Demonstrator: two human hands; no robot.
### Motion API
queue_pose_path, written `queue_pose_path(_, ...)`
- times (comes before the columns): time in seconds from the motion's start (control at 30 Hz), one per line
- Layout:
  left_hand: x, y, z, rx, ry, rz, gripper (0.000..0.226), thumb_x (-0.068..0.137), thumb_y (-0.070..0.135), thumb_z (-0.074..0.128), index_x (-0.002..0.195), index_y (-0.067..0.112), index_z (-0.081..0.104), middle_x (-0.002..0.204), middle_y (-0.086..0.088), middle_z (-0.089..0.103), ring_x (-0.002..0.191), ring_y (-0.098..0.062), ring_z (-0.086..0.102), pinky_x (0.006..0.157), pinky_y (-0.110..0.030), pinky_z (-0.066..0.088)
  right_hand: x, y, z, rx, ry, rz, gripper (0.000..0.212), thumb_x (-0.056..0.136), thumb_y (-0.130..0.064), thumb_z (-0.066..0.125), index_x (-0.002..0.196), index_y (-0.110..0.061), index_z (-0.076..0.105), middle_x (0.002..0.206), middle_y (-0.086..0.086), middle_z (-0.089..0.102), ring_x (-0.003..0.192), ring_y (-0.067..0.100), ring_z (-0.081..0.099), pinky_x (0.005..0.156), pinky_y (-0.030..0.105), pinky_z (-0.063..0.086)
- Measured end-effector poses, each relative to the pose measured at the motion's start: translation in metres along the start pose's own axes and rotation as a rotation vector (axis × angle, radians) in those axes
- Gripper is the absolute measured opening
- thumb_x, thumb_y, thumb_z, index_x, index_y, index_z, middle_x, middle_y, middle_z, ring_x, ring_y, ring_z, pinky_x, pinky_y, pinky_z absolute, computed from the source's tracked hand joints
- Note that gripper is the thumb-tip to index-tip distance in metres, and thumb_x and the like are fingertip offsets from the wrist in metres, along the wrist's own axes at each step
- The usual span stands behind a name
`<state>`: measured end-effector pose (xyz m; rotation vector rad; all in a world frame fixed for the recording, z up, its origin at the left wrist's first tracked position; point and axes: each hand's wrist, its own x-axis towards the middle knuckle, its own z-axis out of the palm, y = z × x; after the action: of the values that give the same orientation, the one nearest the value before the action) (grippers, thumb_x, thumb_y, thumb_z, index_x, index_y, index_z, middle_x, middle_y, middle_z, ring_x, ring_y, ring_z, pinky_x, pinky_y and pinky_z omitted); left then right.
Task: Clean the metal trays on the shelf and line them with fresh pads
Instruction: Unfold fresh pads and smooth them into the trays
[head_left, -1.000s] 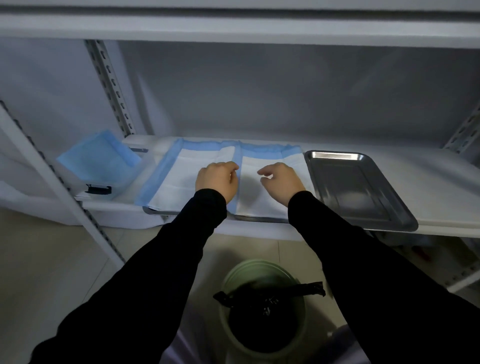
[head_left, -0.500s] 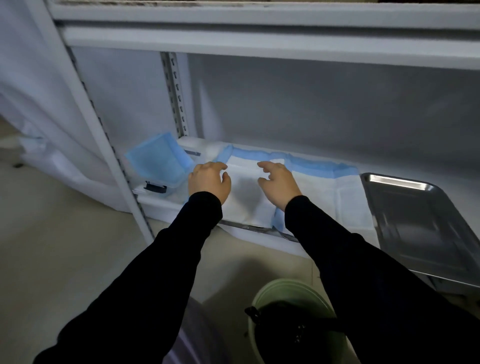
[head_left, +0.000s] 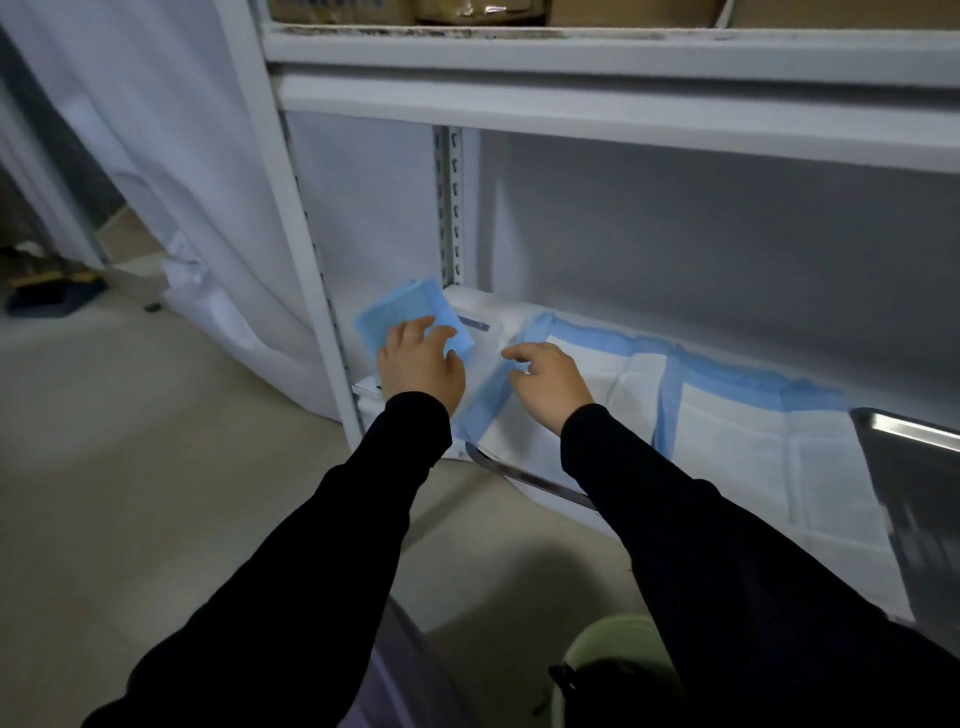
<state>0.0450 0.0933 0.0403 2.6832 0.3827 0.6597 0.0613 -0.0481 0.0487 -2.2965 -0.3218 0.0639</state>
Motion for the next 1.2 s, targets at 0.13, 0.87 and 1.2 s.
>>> queue_pose_path(0.13, 0.012, -0.015, -0.007, 0.034, 0.049, -0.105, 0.050, 0.091, 0.017, 0.047, 0.141, 0.018, 0.040, 0.154, -0.009, 0.024, 0.143, -0.028, 0.017, 0.115, -0.039, 0.016, 0.007, -0.011, 0.013, 0.002, -0.026, -0.017, 0.039, 0.093, -0.010, 0.044, 0.131, -0.016, 0.054, 0.137, 0.008, 0.047, 0.123, 0.024, 0.050, 0.100, 0.024, 0.036)
queue_pose_path(0.87, 0.032, -0.016, -0.003, -0.229, 0.023, -0.097, 0.037, 0.091, -0.002, 0.044, 0.127, 0.002, 0.053, 0.128, -0.016, 0.040, 0.112, -0.029, 0.050, 0.100, -0.022, 0.036, 0.015, -0.018, 0.021, 0.443, -0.103, 0.166, 0.035, 0.095, -0.008, 0.046, 0.129, -0.012, 0.055, 0.120, 0.003, 0.055, 0.110, 0.017, 0.051, 0.093, 0.024, 0.040)
queue_pose_path(1.2, 0.021, 0.013, -0.010, -0.386, 0.185, -0.028, 0.010, 0.089, 0.000, 0.045, 0.093, 0.008, 0.050, 0.080, 0.011, 0.040, 0.070, -0.004, 0.043, 0.070, -0.018, 0.034, 0.008, -0.022, 0.002, 0.952, -0.180, 0.379, 0.033, 0.095, -0.038, 0.051, 0.115, -0.011, 0.048, 0.102, 0.008, 0.057, 0.086, 0.017, 0.058, 0.076, 0.025, 0.051)
